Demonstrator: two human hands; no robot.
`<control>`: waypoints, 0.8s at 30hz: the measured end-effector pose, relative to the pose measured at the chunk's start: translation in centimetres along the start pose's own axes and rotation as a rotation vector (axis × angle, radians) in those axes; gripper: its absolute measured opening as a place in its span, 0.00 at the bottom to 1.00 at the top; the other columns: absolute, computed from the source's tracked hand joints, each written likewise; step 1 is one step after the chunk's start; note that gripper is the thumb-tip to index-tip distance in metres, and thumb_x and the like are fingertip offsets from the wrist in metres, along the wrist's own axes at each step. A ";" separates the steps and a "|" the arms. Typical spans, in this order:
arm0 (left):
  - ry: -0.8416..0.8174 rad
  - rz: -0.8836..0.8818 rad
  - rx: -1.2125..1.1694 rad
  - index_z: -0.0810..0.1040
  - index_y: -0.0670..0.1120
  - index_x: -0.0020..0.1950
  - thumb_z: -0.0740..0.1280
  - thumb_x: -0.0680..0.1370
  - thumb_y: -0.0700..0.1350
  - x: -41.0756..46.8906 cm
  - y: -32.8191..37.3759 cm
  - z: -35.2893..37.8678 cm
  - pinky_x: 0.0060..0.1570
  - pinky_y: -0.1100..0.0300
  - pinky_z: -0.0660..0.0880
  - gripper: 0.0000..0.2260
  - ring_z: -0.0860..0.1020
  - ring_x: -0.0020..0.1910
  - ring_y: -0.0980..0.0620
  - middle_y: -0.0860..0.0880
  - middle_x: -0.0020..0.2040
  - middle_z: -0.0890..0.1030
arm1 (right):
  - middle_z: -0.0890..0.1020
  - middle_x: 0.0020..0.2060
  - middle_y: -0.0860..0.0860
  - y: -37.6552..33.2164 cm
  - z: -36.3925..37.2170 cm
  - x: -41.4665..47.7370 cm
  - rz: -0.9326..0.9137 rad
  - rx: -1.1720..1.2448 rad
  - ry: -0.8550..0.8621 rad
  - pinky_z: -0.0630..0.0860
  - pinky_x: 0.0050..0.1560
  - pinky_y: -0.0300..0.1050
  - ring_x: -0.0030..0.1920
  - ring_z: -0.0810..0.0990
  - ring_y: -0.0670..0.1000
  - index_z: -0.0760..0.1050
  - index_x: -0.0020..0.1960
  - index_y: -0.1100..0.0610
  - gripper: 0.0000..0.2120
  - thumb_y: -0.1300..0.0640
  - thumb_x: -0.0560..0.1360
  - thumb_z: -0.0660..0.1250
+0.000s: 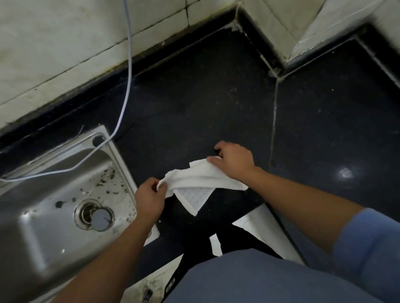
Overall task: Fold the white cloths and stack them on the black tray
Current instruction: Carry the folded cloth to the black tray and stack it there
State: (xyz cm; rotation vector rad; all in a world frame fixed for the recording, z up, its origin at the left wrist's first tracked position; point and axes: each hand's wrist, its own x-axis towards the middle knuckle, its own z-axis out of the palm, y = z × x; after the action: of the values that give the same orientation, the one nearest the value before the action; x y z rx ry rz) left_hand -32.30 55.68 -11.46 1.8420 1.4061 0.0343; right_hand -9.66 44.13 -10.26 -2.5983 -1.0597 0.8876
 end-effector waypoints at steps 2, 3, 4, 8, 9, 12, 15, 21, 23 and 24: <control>0.014 0.004 -0.049 0.75 0.39 0.37 0.64 0.78 0.47 0.2 0.1 -0.1 0.36 0.48 0.74 0.14 0.78 0.35 0.42 0.41 0.33 0.78 | 0.81 0.54 0.51 -1.4 0.6 0.8 -0.013 -0.042 -0.097 0.74 0.51 0.48 0.54 0.79 0.55 0.76 0.59 0.49 0.13 0.49 0.75 0.65; 0.038 0.009 -0.074 0.75 0.38 0.37 0.64 0.78 0.48 0.4 0.2 -0.3 0.37 0.46 0.74 0.15 0.77 0.34 0.41 0.39 0.33 0.78 | 0.81 0.54 0.51 -1.8 0.9 0.9 -0.027 0.000 -0.082 0.75 0.51 0.48 0.53 0.79 0.55 0.77 0.56 0.49 0.10 0.52 0.75 0.65; 0.068 0.010 -0.104 0.75 0.37 0.37 0.63 0.79 0.48 0.6 0.4 -0.7 0.37 0.45 0.74 0.16 0.77 0.34 0.41 0.39 0.34 0.77 | 0.81 0.53 0.51 -2.1 0.9 1.0 -0.043 0.074 -0.012 0.75 0.50 0.47 0.52 0.80 0.55 0.78 0.54 0.49 0.08 0.54 0.75 0.64; 0.162 -0.047 -0.244 0.76 0.40 0.38 0.63 0.79 0.50 2.3 0.8 -2.2 0.39 0.46 0.77 0.16 0.79 0.35 0.42 0.42 0.33 0.78 | 0.79 0.50 0.50 -1.3 -0.5 0.8 -0.070 0.234 0.345 0.70 0.43 0.43 0.47 0.78 0.52 0.77 0.52 0.52 0.06 0.55 0.77 0.63; 0.164 -0.059 -0.250 0.77 0.42 0.40 0.63 0.79 0.50 2.7 0.9 -2.3 0.40 0.46 0.78 0.14 0.80 0.36 0.43 0.44 0.34 0.79 | 0.78 0.52 0.50 -0.8 -0.7 0.9 -0.067 0.212 0.335 0.71 0.45 0.44 0.48 0.78 0.52 0.77 0.54 0.53 0.07 0.55 0.78 0.63; 0.212 -0.063 -0.223 0.76 0.45 0.56 0.66 0.78 0.49 2.8 2.0 -2.3 0.43 0.53 0.76 0.11 0.79 0.41 0.48 0.48 0.41 0.78 | 0.71 0.61 0.51 0.3 -0.7 1.0 -0.023 0.043 0.053 0.73 0.55 0.50 0.59 0.73 0.53 0.71 0.64 0.51 0.16 0.50 0.77 0.64; 0.208 0.088 -0.057 0.75 0.46 0.54 0.67 0.76 0.44 1.3 2.8 -1.6 0.42 0.54 0.74 0.08 0.76 0.39 0.51 0.48 0.43 0.78 | 0.65 0.67 0.51 0.8 -0.3 -0.2 -0.059 -0.041 0.068 0.74 0.56 0.53 0.65 0.67 0.53 0.68 0.68 0.52 0.22 0.48 0.77 0.65; -0.314 0.568 0.497 0.74 0.48 0.55 0.65 0.75 0.48 -3.3 2.7 2.6 0.49 0.55 0.73 0.10 0.73 0.53 0.50 0.50 0.53 0.75 | 0.74 0.57 0.49 2.7 0.9 -4.4 -0.295 -0.278 -0.016 0.72 0.43 0.46 0.60 0.70 0.53 0.74 0.59 0.53 0.14 0.56 0.74 0.64; -0.341 0.647 0.716 0.71 0.47 0.58 0.63 0.75 0.47 -3.8 2.1 3.4 0.51 0.55 0.70 0.13 0.69 0.56 0.48 0.48 0.56 0.72 | 0.74 0.56 0.51 3.4 1.2 -4.8 -0.286 -0.401 -0.113 0.69 0.40 0.46 0.59 0.70 0.54 0.72 0.61 0.54 0.16 0.58 0.73 0.62; -0.338 0.671 0.791 0.70 0.46 0.59 0.62 0.74 0.45 -3.9 2.0 3.6 0.52 0.55 0.69 0.14 0.69 0.57 0.47 0.46 0.57 0.72 | 0.75 0.55 0.52 3.5 1.3 -4.9 -0.277 -0.446 -0.126 0.68 0.39 0.46 0.58 0.71 0.55 0.71 0.61 0.55 0.16 0.59 0.73 0.61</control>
State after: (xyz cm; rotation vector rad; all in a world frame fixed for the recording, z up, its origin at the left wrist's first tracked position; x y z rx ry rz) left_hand -30.56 50.32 -11.02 2.7316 0.5264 -0.5358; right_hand -11.18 38.21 -10.41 -2.6508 -1.7809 0.8322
